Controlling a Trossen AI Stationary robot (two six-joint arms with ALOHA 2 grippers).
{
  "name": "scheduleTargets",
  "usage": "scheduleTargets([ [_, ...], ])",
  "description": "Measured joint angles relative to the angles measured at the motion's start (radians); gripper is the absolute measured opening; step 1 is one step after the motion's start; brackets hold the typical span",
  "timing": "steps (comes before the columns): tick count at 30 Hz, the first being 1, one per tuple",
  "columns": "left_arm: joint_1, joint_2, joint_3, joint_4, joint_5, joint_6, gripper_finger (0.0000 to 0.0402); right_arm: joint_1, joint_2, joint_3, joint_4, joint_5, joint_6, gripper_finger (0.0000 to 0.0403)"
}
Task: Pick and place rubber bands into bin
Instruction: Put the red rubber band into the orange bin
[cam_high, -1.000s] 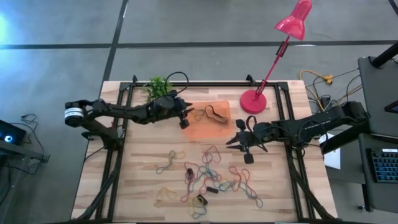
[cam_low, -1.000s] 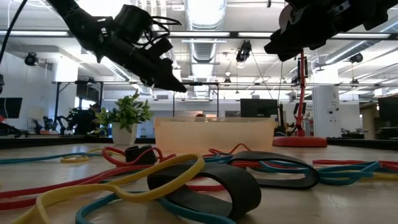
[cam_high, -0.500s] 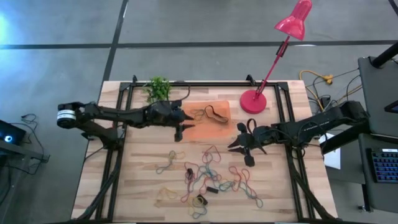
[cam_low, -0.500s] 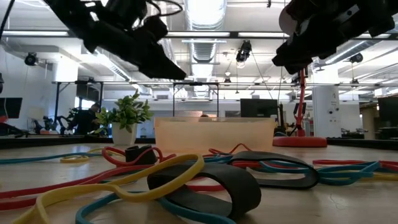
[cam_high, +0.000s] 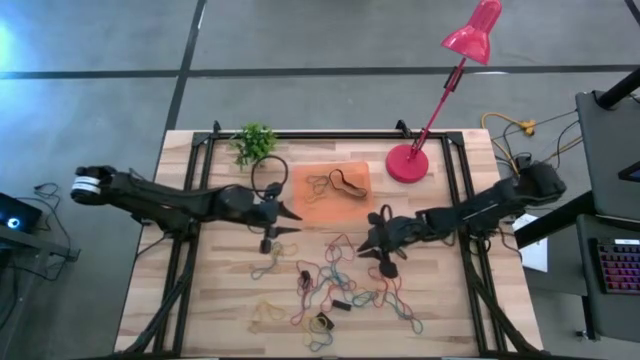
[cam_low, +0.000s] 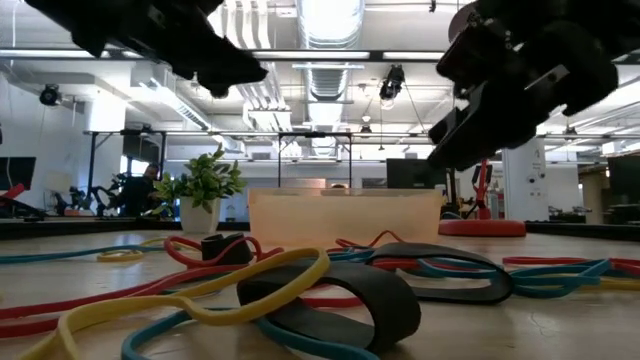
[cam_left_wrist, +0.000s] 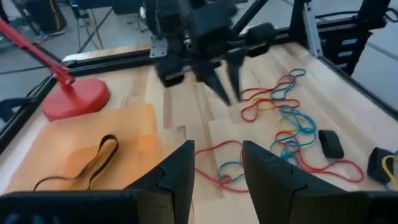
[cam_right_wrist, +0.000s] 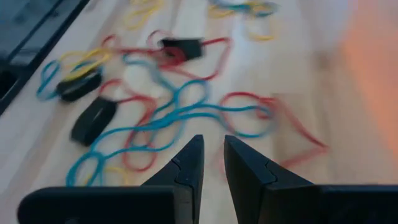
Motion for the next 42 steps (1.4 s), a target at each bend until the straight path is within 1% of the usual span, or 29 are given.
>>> scheduleTargets([
  [2, -0.011, -0.014, -0.020, -0.002, -0.028, -0.001, 0.0118, 0.000, 0.045, 0.039, -0.006, -0.025, -0.004, 0.0054],
  [5, -0.021, -0.031, -0.046, 0.000, -0.060, -0.023, 0.0118, -0.006, 0.094, 0.110, -0.015, 0.018, 0.023, 0.0054],
  [7, -0.023, -0.039, -0.065, 0.003, -0.074, -0.031, 0.0118, -0.016, 0.115, 0.156, -0.073, 0.036, 0.044, 0.0054],
  [10, -0.023, -0.046, -0.093, 0.009, -0.078, -0.062, 0.0118, -0.031, 0.138, 0.216, -0.205, 0.081, 0.129, 0.0054],
  [12, -0.026, -0.049, -0.112, 0.008, -0.088, -0.079, 0.0118, -0.036, 0.155, 0.245, -0.272, 0.087, 0.165, 0.0057],
  [15, -0.031, -0.049, -0.148, 0.052, -0.104, -0.079, 0.0118, -0.036, 0.181, 0.275, -0.332, 0.086, 0.222, 0.0074],
  [19, -0.031, -0.059, -0.164, 0.077, -0.115, -0.072, 0.0118, -0.035, 0.206, 0.325, -0.382, 0.091, 0.267, 0.0111],
  [23, -0.032, -0.080, -0.164, 0.077, -0.116, -0.050, 0.0118, -0.035, 0.236, 0.369, -0.447, 0.160, 0.292, 0.0142],
  [26, -0.032, -0.096, -0.165, 0.074, -0.115, -0.048, 0.0118, -0.036, 0.257, 0.401, -0.508, 0.191, 0.321, 0.0156],
  [29, -0.033, -0.112, -0.169, 0.077, -0.115, -0.046, 0.0118, -0.036, 0.275, 0.415, -0.540, 0.202, 0.342, 0.0161],
  [35, -0.033, -0.147, -0.200, 0.079, -0.115, -0.045, 0.0118, -0.036, 0.277, 0.408, -0.542, 0.238, 0.400, 0.0162],
  [42, -0.032, -0.182, -0.218, 0.086, -0.125, -0.042, 0.0118, -0.035, 0.278, 0.402, -0.567, 0.268, 0.443, 0.0153],
])
